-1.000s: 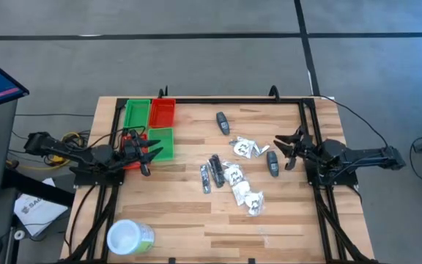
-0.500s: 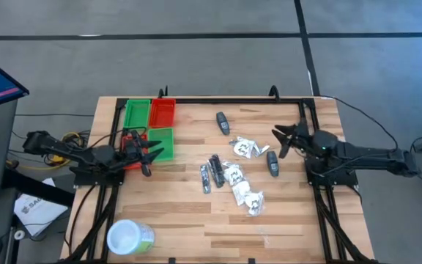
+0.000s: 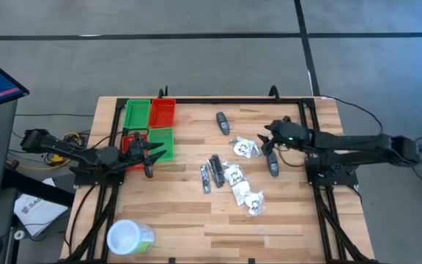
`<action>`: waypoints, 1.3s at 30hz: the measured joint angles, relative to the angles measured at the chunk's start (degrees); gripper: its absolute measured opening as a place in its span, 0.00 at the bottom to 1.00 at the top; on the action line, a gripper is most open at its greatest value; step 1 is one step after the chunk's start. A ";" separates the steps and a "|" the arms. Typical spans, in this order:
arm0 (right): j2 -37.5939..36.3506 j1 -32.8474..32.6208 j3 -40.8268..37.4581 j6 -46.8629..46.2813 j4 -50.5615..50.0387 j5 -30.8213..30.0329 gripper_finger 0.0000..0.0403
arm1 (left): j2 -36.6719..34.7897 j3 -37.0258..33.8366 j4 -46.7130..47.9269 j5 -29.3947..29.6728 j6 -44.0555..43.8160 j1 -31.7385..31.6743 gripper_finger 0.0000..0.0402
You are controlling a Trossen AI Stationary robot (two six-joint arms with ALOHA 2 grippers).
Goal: Pick & Place Travel size toiletries
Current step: Put the white cotton pack into the top red bin
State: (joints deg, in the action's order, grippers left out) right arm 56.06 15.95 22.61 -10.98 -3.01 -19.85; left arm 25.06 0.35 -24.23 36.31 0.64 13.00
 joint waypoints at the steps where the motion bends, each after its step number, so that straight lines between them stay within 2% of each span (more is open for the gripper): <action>1: 2.41 0.35 0.44 0.21 -0.17 0.44 0.59 | 0.17 -0.01 0.00 -0.07 -0.08 0.02 0.34; 4: 9.10 1.21 2.27 0.21 0.18 1.02 0.59 | 0.61 0.00 -0.17 -0.06 -0.09 0.00 0.34; 9: 18.64 1.89 5.28 0.61 2.45 6.37 0.55 | 0.61 0.01 -0.29 -0.04 -0.09 0.00 0.34; 11: 21.84 1.85 6.53 0.95 2.56 6.55 0.53 | 0.61 -0.01 -0.31 -0.04 -0.09 0.00 0.34; 14: 25.54 1.85 8.17 1.76 2.22 6.92 0.51 | 0.61 -0.01 -0.31 0.11 -0.09 0.01 0.34; 17: 27.74 1.85 9.59 2.15 2.24 9.78 0.50 | 0.61 0.00 -0.31 0.18 -0.07 0.01 0.34; 24: 28.65 1.85 10.58 3.70 2.03 15.64 0.48 | 0.61 0.00 -0.30 0.16 -0.06 0.01 0.34; 39: 28.65 1.74 10.58 3.51 0.03 18.81 0.35 | 0.61 0.00 -0.28 0.12 -0.06 0.00 0.34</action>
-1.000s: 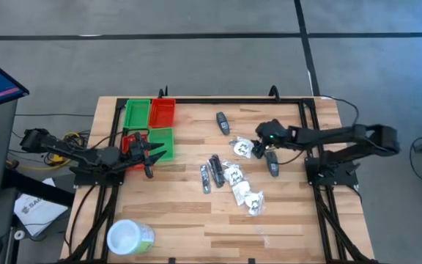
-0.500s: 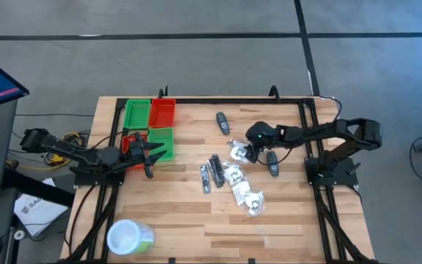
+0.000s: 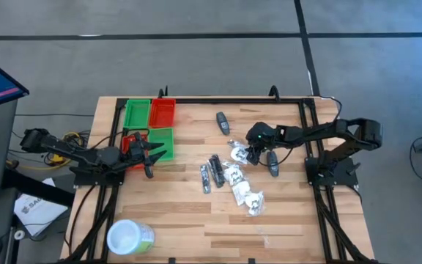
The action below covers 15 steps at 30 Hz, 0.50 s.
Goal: Pick & Place Travel size toiletries
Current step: Put the white cotton pack into the top red bin
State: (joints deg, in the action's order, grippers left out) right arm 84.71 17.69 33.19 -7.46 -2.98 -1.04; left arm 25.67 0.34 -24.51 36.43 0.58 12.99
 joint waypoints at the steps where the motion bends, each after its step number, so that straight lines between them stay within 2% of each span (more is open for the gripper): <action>1: 0.00 0.00 0.00 0.05 0.00 0.00 0.35 | 0.00 -0.01 0.00 -0.01 0.00 0.01 0.34; 11: 3.32 -0.48 0.06 0.82 1.45 2.91 0.28 | 0.00 -0.01 0.02 -0.06 0.00 0.02 0.34; 15: 5.28 -0.48 0.26 2.76 2.89 3.01 0.16 | 0.00 -0.01 0.03 -0.21 0.00 0.01 0.34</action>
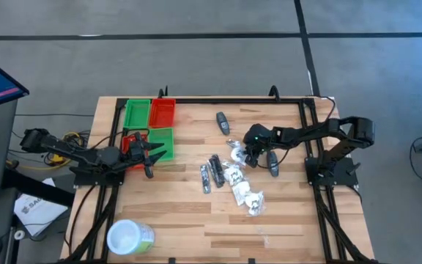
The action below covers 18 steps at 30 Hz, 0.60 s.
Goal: Pick & Place Travel size toiletries
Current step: Put the white cotton pack into the top red bin
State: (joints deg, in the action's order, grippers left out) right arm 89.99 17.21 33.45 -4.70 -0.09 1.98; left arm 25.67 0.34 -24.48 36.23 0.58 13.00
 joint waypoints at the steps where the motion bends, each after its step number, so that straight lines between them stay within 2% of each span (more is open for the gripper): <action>1: 0.05 0.00 -0.02 0.45 0.24 -0.17 0.11 | 0.00 0.01 0.01 0.00 0.00 0.00 0.34; 3: -0.50 0.04 0.04 1.50 0.16 -0.23 0.03 | 0.00 0.00 0.01 0.00 0.00 -0.01 0.34; 18: -10.43 -0.76 6.47 4.16 -3.06 -0.48 0.00 | 0.00 0.00 0.02 0.26 0.00 0.00 0.34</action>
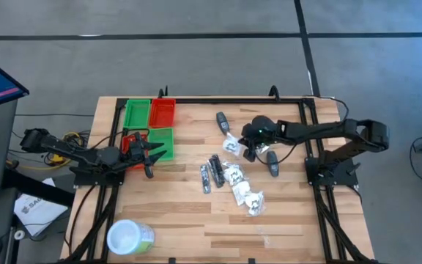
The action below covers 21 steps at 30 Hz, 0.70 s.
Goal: Pick & Place Travel size toiletries
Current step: Put the white cotton pack into the top red bin
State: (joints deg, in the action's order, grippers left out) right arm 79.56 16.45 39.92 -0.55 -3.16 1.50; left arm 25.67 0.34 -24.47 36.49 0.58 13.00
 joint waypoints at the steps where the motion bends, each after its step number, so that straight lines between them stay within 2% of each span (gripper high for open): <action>1: -0.73 0.00 0.51 0.42 -0.02 0.00 0.00 | 0.00 0.02 -0.02 0.02 0.00 0.00 0.34; 6: -3.41 0.00 2.94 1.91 1.83 -0.34 0.00 | -0.01 0.01 -0.07 -0.03 -2.15 0.00 0.34; 10: -4.01 0.01 4.43 2.07 7.30 -0.50 0.00 | 0.00 0.00 -0.81 -0.11 -5.64 0.00 0.34; 14: -3.15 0.02 5.36 1.36 12.29 -0.50 0.00 | 0.00 0.00 -6.57 -3.47 -8.58 0.02 0.34; 17: -2.35 -0.36 5.84 1.13 16.99 -0.77 0.00 | 0.66 0.00 -9.14 -3.71 -9.71 -0.30 0.34; 21: -2.44 -1.93 5.82 1.09 21.63 -4.88 0.00 | 3.28 0.00 -11.91 -3.51 -12.95 -1.81 0.34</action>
State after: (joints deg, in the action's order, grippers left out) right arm 77.12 14.52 45.74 0.54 18.47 -3.38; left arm 28.95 0.34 -36.38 32.98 -12.37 11.18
